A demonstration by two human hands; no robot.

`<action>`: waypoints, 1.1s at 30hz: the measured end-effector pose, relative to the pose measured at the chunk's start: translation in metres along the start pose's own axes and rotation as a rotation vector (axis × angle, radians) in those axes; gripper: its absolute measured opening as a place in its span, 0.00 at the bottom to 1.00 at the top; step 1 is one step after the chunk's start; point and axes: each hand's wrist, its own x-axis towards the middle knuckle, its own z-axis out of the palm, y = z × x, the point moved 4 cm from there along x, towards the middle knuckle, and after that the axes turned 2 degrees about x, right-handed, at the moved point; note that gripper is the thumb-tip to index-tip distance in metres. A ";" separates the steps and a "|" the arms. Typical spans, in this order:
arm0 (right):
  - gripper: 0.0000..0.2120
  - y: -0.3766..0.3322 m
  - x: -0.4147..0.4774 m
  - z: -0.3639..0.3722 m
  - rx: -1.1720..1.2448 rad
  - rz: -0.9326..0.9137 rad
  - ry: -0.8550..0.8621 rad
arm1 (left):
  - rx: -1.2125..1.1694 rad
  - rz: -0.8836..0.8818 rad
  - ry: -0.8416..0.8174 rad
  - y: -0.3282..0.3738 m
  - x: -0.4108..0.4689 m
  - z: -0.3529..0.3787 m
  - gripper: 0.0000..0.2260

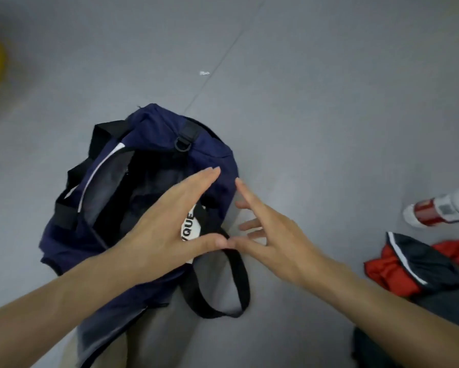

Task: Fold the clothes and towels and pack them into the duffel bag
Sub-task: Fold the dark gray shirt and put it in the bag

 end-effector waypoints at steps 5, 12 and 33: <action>0.41 0.052 -0.101 -0.085 -0.116 0.131 0.097 | 0.195 0.070 -0.258 0.043 0.032 0.061 0.46; 0.34 0.157 -0.234 -0.119 -0.201 0.346 0.436 | 0.284 0.167 -0.480 0.118 0.081 0.167 0.43; 0.30 0.220 -0.357 -0.098 -0.571 0.966 0.550 | 0.441 0.151 -0.554 0.202 0.045 0.226 0.32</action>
